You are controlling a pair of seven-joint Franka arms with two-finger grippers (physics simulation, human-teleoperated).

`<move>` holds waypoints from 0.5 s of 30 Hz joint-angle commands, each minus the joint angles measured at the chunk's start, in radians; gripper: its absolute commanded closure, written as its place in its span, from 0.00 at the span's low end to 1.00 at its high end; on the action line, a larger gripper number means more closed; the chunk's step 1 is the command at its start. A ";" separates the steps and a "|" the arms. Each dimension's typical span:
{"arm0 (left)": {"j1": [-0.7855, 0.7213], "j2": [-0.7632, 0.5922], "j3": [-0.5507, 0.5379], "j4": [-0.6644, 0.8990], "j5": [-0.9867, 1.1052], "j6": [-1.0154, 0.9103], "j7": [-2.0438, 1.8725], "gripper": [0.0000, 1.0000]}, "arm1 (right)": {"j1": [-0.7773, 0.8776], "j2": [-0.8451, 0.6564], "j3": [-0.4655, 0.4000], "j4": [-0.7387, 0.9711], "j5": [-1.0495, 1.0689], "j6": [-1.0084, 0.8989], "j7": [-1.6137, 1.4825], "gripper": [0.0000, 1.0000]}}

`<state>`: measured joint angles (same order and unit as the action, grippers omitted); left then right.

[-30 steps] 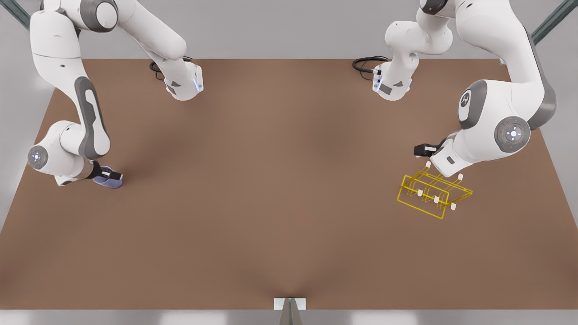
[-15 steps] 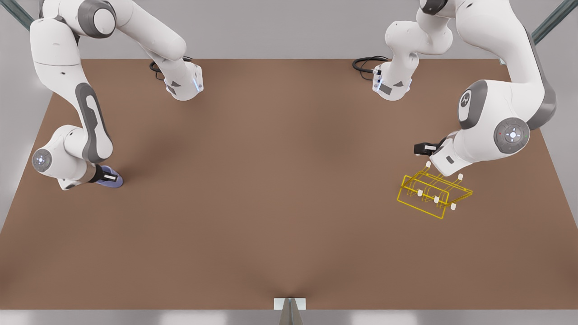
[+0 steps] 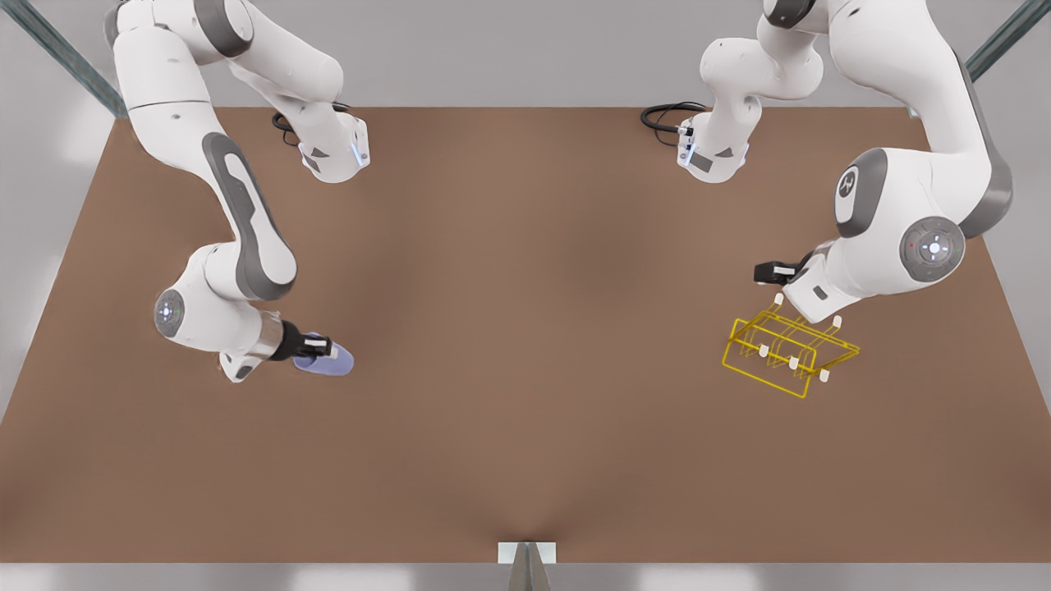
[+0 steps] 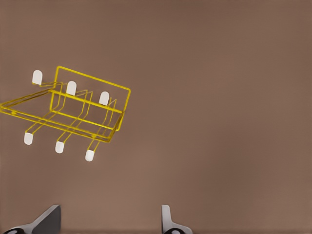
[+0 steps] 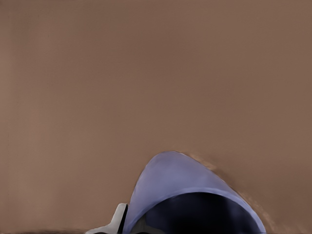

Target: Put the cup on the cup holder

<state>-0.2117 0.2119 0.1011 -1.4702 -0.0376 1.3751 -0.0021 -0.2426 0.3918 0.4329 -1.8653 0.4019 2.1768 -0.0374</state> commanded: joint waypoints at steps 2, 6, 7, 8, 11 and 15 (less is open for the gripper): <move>0.000 -0.003 0.000 0.004 0.001 -0.002 0.001 0.00 | 0.163 0.048 0.003 0.057 0.423 0.101 0.218 0.79; 0.000 0.001 0.000 0.002 0.001 0.001 0.001 0.00 | 0.385 0.185 0.003 0.242 0.641 0.130 0.206 0.79; 0.000 0.001 0.000 0.002 0.001 0.001 0.001 0.00 | 0.469 0.223 0.004 0.270 0.657 0.265 0.206 0.79; 0.000 0.001 0.000 0.004 -0.001 0.004 0.001 0.00 | 0.551 0.271 0.003 0.287 0.695 0.368 0.197 0.79; 0.000 0.003 -0.001 0.004 -0.001 0.009 0.001 0.00 | 0.686 0.430 0.003 0.472 0.695 0.449 0.195 0.79; 0.000 -0.003 0.000 0.004 0.001 0.005 0.001 0.00 | 0.736 0.567 0.003 0.621 0.692 0.459 0.129 0.79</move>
<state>-0.2116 0.2109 0.1010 -1.4669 -0.0377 1.3800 -0.0019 0.4878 0.9478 0.4351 -1.2598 1.0803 2.5429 0.0546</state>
